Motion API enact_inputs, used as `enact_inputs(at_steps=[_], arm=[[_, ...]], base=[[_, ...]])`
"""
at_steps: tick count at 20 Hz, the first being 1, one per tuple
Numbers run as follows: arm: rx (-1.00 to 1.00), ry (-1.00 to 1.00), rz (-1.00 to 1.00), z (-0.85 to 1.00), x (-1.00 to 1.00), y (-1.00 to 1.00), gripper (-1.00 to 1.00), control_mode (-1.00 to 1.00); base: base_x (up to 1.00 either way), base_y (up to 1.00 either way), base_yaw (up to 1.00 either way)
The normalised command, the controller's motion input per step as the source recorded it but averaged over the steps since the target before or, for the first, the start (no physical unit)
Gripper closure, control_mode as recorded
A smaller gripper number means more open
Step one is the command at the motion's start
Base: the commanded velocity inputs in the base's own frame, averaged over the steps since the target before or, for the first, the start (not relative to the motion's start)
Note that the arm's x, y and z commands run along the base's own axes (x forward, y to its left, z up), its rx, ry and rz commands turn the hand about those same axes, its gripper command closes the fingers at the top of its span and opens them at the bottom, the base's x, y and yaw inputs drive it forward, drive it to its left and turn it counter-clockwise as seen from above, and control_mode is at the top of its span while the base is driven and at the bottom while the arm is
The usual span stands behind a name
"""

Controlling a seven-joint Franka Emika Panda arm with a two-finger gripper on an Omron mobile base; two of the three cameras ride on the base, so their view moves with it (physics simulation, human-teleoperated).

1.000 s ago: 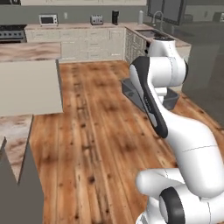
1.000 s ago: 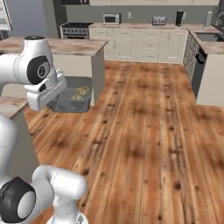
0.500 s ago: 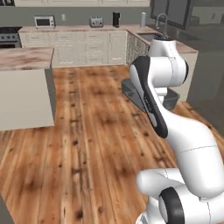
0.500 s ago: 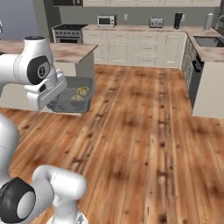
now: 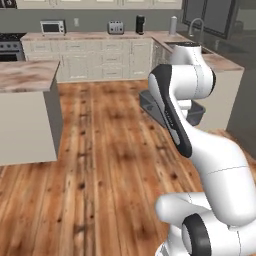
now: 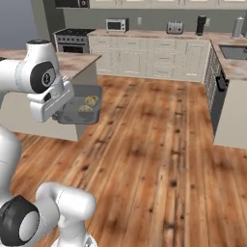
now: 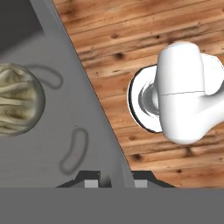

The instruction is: Place two dumplings into each of the tupperware containers and then place the containers in the fridge.

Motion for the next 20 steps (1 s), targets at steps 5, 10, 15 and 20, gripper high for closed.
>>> enact_inputs(at_steps=[5,10,15,20], arm=[[0.0,0.0,0.0,0.0,0.0,0.0,1.0,1.0],[0.0,0.0,0.0,0.0,0.0,0.0,1.0,1.0],[0.0,0.0,0.0,0.0,0.0,0.0,1.0,1.0],[0.0,0.0,0.0,0.0,0.0,0.0,1.0,1.0]], base=[[1.0,-0.45,0.11],[1.0,-0.32,0.12],[1.0,-0.17,0.13],[1.0,-0.2,0.12]])
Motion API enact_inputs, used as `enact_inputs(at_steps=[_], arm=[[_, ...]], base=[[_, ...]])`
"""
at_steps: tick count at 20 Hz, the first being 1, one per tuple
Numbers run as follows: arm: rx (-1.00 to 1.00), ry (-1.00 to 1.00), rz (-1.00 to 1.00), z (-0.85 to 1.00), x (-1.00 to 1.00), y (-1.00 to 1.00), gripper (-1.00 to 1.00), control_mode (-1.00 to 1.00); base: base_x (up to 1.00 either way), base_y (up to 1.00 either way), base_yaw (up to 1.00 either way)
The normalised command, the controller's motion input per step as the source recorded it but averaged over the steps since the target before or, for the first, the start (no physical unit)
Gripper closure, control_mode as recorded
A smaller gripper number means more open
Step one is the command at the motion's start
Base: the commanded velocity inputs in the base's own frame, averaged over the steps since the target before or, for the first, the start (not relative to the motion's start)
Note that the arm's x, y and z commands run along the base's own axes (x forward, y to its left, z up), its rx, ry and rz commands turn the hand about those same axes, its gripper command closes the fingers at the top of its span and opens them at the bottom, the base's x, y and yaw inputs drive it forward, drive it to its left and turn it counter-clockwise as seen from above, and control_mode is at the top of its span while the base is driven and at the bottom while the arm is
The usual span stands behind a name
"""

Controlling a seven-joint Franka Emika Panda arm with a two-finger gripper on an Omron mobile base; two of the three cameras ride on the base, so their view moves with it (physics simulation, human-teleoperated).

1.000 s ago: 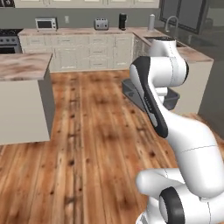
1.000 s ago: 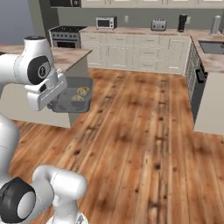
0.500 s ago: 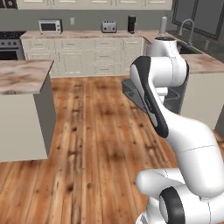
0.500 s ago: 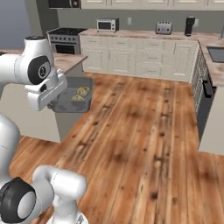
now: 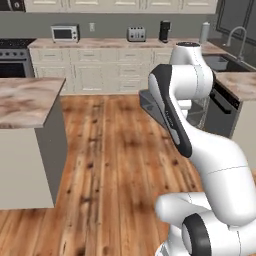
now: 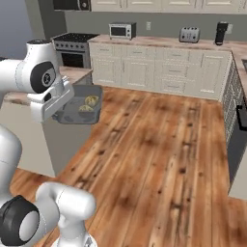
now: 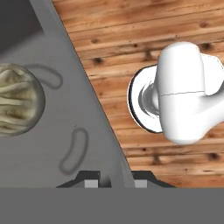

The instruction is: Place two dumplings into each of the tupperware containers and then place the containers in the fridge.

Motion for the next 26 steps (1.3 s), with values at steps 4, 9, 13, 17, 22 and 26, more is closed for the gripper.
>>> enact_inputs(at_steps=[4,9,13,17,22,26], arm=[[0.0,0.0,0.0,0.0,0.0,0.0,1.0,1.0],[0.0,0.0,0.0,0.0,0.0,0.0,1.0,1.0],[0.0,0.0,0.0,0.0,0.0,0.0,1.0,1.0],[0.0,0.0,0.0,0.0,0.0,0.0,1.0,1.0],[0.0,0.0,0.0,0.0,0.0,0.0,1.0,1.0],[0.0,0.0,0.0,0.0,0.0,0.0,1.0,1.0]], base=[[1.0,-0.44,0.15],[1.0,-0.46,0.15],[1.0,-0.43,0.15],[1.0,-0.43,0.16],[1.0,-0.48,0.16],[1.0,-0.5,0.16]])
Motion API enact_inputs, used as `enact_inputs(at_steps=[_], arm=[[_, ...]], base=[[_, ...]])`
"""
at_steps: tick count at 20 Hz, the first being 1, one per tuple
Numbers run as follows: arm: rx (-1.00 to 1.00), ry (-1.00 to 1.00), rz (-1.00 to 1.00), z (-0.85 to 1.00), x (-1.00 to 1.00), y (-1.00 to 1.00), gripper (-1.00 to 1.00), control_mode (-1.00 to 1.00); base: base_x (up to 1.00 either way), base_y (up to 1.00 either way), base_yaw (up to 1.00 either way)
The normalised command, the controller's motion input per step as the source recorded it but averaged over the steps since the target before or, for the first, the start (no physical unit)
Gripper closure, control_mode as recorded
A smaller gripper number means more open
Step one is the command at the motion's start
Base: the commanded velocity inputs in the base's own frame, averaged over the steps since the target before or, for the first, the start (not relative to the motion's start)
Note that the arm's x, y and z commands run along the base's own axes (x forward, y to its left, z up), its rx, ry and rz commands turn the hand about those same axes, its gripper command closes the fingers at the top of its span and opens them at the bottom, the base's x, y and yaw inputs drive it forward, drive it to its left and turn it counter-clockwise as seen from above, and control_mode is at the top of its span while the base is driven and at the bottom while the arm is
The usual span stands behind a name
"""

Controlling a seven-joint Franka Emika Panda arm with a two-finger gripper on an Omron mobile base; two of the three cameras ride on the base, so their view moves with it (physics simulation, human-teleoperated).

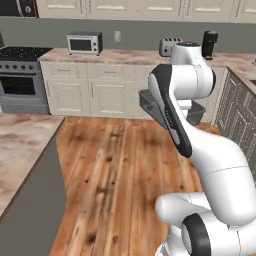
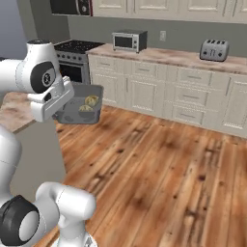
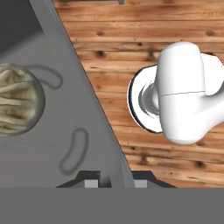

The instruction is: Place two dumplings into each of the tupperware containers and then place the containers in the fridge.

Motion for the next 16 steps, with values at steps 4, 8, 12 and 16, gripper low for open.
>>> enact_inputs(at_steps=[4,8,12,16], arm=[[0.0,0.0,0.0,0.0,0.0,0.0,1.0,1.0],[0.0,0.0,0.0,0.0,0.0,0.0,1.0,1.0],[0.0,0.0,0.0,0.0,0.0,0.0,1.0,1.0],[0.0,0.0,0.0,0.0,0.0,0.0,1.0,1.0]], base=[[1.0,-0.56,0.17],[1.0,-0.72,0.3],[1.0,-0.61,0.34],[1.0,-0.61,0.45]])
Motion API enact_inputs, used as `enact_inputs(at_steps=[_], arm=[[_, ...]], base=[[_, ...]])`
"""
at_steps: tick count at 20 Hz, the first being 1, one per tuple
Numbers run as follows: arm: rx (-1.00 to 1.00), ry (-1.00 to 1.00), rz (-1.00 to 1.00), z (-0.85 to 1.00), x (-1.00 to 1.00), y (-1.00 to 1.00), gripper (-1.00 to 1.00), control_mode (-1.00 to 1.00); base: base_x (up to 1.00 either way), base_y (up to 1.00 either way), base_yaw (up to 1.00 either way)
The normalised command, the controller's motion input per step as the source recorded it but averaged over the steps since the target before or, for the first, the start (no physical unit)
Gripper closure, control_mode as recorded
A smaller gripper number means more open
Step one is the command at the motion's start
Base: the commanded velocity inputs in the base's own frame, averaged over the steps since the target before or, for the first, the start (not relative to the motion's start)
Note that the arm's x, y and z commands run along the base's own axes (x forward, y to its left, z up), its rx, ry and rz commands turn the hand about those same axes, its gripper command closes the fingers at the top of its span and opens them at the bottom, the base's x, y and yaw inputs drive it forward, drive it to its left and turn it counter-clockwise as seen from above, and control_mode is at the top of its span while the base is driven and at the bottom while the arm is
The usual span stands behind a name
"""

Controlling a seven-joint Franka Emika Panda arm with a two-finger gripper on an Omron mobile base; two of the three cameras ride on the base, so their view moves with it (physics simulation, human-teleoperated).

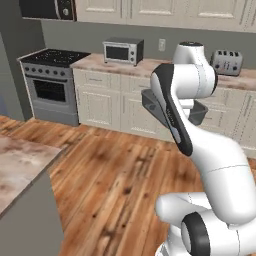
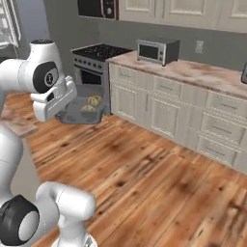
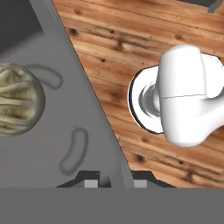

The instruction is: Place two dumplings into each of the tupperware containers and then place the containers in the fridge.

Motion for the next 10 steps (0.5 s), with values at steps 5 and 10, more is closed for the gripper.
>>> enact_inputs(at_steps=[5,10], arm=[[0.0,0.0,0.0,0.0,0.0,0.0,1.0,1.0],[0.0,0.0,0.0,0.0,0.0,0.0,1.0,1.0]], base=[[1.0,-0.64,0.45],[1.0,-0.68,0.45]])
